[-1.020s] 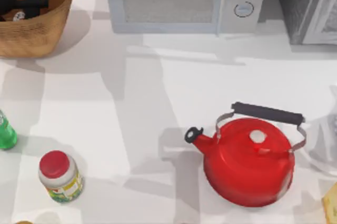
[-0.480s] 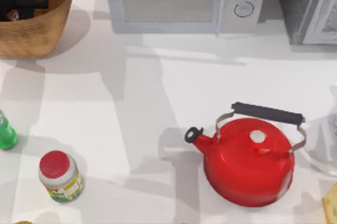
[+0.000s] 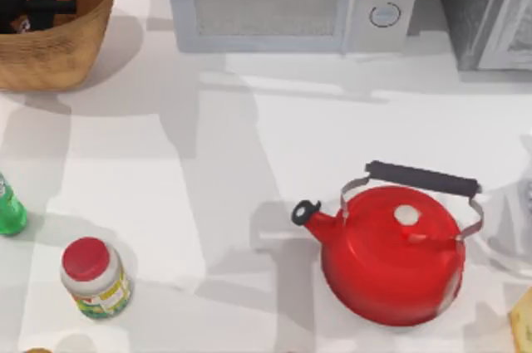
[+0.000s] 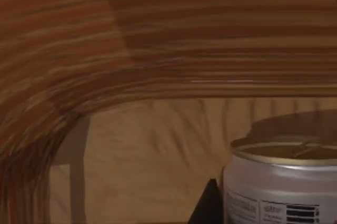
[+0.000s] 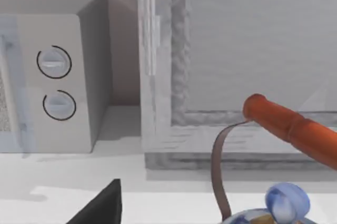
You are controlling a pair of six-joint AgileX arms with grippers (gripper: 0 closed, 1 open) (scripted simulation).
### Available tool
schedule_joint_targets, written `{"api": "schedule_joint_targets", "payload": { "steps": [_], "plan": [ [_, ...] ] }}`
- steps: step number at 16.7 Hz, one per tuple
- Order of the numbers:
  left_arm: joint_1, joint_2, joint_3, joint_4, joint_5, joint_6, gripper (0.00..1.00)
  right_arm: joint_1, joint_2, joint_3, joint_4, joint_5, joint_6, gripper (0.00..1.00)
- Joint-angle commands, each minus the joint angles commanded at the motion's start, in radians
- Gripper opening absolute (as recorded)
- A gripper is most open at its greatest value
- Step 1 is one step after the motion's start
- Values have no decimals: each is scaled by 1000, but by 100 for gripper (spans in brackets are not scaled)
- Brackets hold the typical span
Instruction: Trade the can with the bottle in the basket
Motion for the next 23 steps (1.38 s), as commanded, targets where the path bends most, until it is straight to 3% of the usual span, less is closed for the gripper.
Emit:
{"api": "schedule_joint_targets", "payload": {
  "steps": [7,15,23],
  "plan": [
    [-38,-250,-242,113,3,13,0,0,0,0,0,0,0,100],
    [-62,-902,-843,347,-3,-12,0,0,0,0,0,0,0,100],
    [-13,-1421,-1303,559,-75,-73,0,0,0,0,0,0,0,100]
  ]
}}
